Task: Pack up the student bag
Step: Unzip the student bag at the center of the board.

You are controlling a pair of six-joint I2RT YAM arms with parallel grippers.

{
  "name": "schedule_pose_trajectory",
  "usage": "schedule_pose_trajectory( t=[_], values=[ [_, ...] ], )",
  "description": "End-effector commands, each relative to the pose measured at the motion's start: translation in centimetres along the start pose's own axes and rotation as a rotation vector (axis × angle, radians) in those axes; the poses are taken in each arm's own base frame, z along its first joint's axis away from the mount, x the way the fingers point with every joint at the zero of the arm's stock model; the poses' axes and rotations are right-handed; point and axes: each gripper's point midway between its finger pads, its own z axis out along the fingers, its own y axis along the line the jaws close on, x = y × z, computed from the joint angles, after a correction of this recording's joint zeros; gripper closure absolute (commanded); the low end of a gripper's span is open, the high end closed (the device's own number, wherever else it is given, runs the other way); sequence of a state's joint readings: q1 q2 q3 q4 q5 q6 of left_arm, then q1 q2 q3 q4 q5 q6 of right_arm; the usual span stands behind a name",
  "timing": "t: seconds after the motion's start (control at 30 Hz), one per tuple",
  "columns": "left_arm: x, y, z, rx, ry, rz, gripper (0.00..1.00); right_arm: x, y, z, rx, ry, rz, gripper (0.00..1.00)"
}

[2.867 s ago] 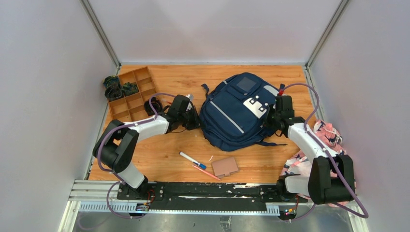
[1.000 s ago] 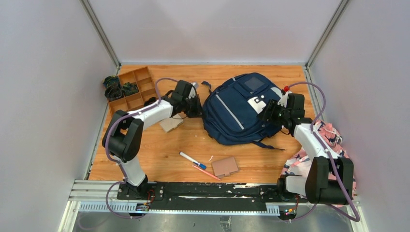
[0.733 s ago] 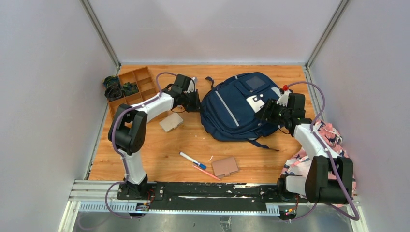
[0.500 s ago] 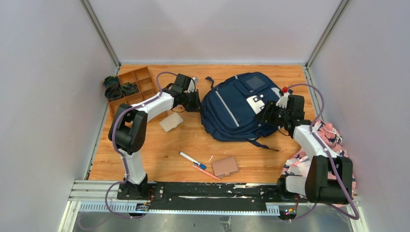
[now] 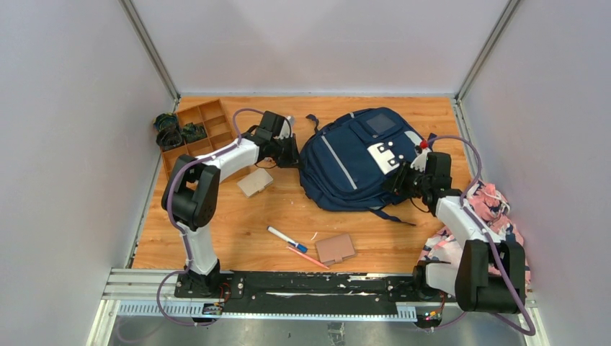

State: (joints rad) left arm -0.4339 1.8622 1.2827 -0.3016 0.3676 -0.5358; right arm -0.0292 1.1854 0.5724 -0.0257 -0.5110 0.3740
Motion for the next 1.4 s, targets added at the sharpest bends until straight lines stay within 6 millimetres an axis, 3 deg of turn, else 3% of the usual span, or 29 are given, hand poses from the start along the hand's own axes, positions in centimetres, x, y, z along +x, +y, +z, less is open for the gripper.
schedule_pose_trajectory(
  t=[0.0,0.23,0.4,0.57,0.8,0.9,1.1,1.37],
  values=[
    [-0.7,-2.4,-0.5,0.097,-0.037,0.011,1.0,-0.3,-0.9,-0.3,0.047,-0.027,-0.015,0.65],
    [-0.5,-2.4,-0.4,0.102,-0.033,0.006,1.0,-2.2,-0.9,0.0,0.069,-0.053,-0.036,0.63],
    [-0.4,-2.4,-0.3,0.106,-0.033,0.003,1.0,-3.4,-1.0,-1.4,0.114,-0.121,-0.062,0.52],
    [-0.2,-2.2,0.1,0.106,-0.02,-0.002,1.0,-3.8,-1.0,-0.4,0.1,-0.097,-0.063,0.5],
    [0.1,-2.1,0.1,0.105,-0.017,-0.007,1.0,-3.4,-0.1,1.6,0.066,-0.051,-0.117,0.56],
    [-0.1,-2.2,0.0,0.107,-0.021,-0.007,1.0,-2.3,-0.7,1.4,0.174,-0.009,-0.162,0.57],
    [-0.2,-2.4,-0.1,0.114,-0.025,-0.007,1.0,-2.3,-1.9,1.2,0.284,0.004,-0.209,0.62],
    [0.1,-2.2,-0.1,0.112,-0.019,-0.006,1.0,-2.4,-2.2,2.8,0.339,0.057,-0.256,0.66]
  ],
)
